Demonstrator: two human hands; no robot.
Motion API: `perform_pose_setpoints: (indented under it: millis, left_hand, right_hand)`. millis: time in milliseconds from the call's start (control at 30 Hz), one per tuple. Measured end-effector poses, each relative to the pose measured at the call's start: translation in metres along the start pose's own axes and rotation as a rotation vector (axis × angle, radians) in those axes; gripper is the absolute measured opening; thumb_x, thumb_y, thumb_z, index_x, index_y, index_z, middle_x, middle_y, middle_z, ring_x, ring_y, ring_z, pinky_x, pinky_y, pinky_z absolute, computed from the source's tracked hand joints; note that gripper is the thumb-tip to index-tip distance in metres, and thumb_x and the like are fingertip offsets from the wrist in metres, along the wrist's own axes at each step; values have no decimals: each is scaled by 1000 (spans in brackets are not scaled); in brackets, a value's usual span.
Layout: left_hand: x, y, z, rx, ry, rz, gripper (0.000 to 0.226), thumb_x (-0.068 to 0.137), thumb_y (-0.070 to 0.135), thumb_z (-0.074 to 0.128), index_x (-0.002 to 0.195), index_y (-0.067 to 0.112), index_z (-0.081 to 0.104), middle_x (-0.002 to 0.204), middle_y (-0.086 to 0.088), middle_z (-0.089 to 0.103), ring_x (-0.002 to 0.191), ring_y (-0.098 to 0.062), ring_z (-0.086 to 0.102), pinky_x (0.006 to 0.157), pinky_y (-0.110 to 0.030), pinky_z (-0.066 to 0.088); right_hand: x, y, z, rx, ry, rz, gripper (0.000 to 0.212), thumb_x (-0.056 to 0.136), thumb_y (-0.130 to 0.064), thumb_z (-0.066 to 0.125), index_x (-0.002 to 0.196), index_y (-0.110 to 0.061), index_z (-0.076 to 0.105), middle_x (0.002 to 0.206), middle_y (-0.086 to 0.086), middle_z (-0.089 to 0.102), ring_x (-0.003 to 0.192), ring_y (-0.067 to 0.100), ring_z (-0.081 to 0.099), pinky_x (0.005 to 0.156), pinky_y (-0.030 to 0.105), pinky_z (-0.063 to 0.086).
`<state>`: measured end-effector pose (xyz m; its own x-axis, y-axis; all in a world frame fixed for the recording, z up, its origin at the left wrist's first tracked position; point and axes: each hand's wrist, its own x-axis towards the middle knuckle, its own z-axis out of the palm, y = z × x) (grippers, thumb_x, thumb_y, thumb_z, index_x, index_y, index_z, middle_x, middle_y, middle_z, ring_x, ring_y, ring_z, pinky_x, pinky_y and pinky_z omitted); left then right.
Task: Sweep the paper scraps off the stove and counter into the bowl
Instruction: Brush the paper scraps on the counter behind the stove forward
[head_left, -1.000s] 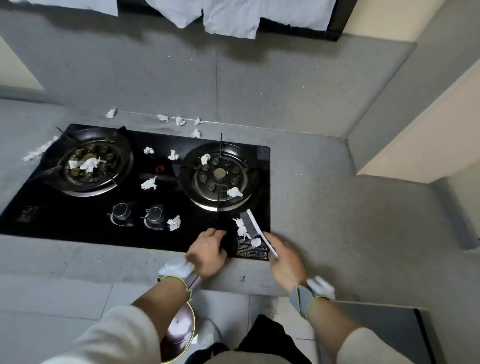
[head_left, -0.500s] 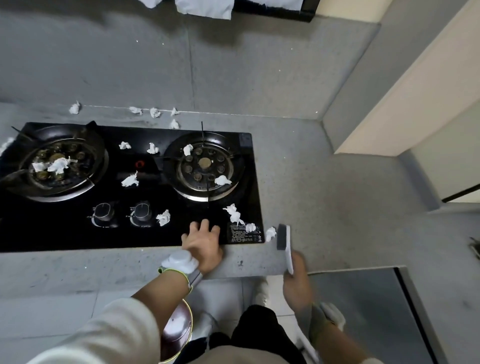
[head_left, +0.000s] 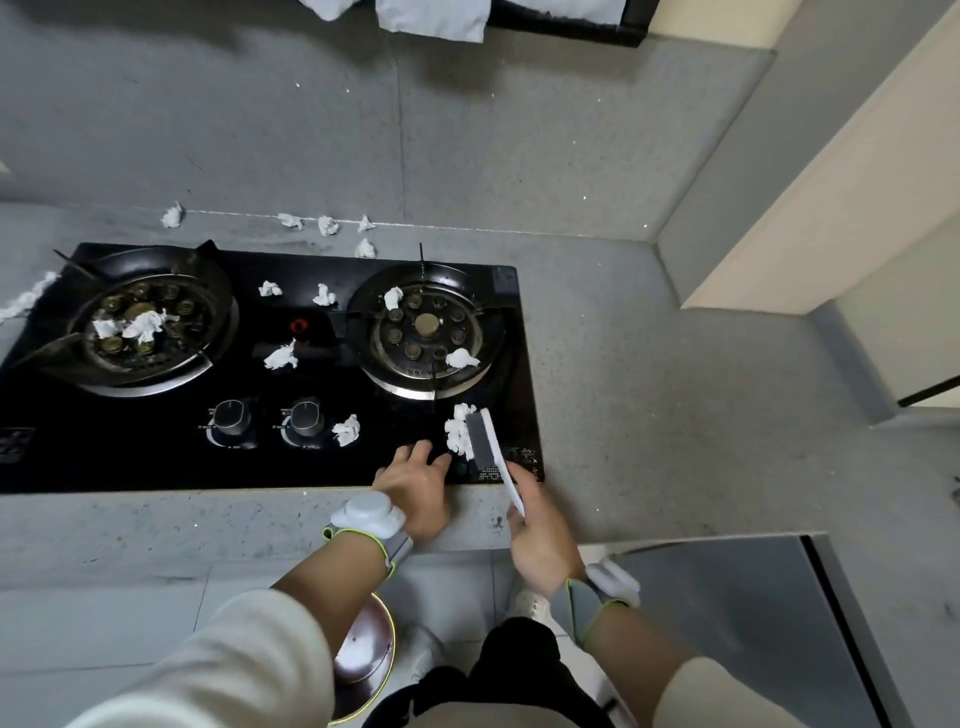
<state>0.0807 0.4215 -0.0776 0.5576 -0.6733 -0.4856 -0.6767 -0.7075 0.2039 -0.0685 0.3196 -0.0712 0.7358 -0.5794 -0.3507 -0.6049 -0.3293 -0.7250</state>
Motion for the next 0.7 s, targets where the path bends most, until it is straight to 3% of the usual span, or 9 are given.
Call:
perform_pose_setpoints:
  millis: [200,267,367,433,567,700]
  left_hand:
    - [-3,-16,-9,-309,57,2,55,90,27,53,144,22,46,147,-2,46,134,-24,46,112,-36,41]
    - [-6,-23,-14,-377,110,-12,46,91,25,53,137,20,53,139,-2,53,128,-23,52,108,-33,43]
    - [-11,-32,-25,-409,185,-42,34,92,23,53,125,20,62,124,-3,65,116,-24,61,99,-31,48]
    - [-8,-35,-33,-408,223,-56,26,92,22,53,114,20,66,110,-2,70,105,-24,65,90,-30,49]
    - [3,-34,-50,-406,353,-129,17,90,27,54,99,25,69,100,-1,74,98,-26,68,82,-32,53]
    - [23,-19,-63,-354,375,-196,25,88,44,54,95,25,68,100,-5,74,97,-31,70,79,-36,56]
  right_hand:
    - [17,5,-37,-6,13,40,49,95,-5,43,137,-31,44,118,-1,58,88,13,55,70,20,42]
    - [27,1,-51,98,31,95,45,91,0,49,128,-26,54,102,-4,63,80,12,55,62,20,39]
    - [45,-4,-69,256,48,213,36,84,3,56,115,-14,58,69,0,56,52,12,47,48,23,34]
    - [55,-7,-83,340,68,262,31,83,7,55,110,-8,55,63,6,56,41,15,42,39,21,30]
    - [73,-20,-107,429,18,214,22,93,3,44,111,-4,53,80,18,66,46,22,45,45,24,30]
    - [86,-31,-122,470,-40,162,24,95,-3,44,116,-5,55,90,22,69,50,21,49,48,28,32]
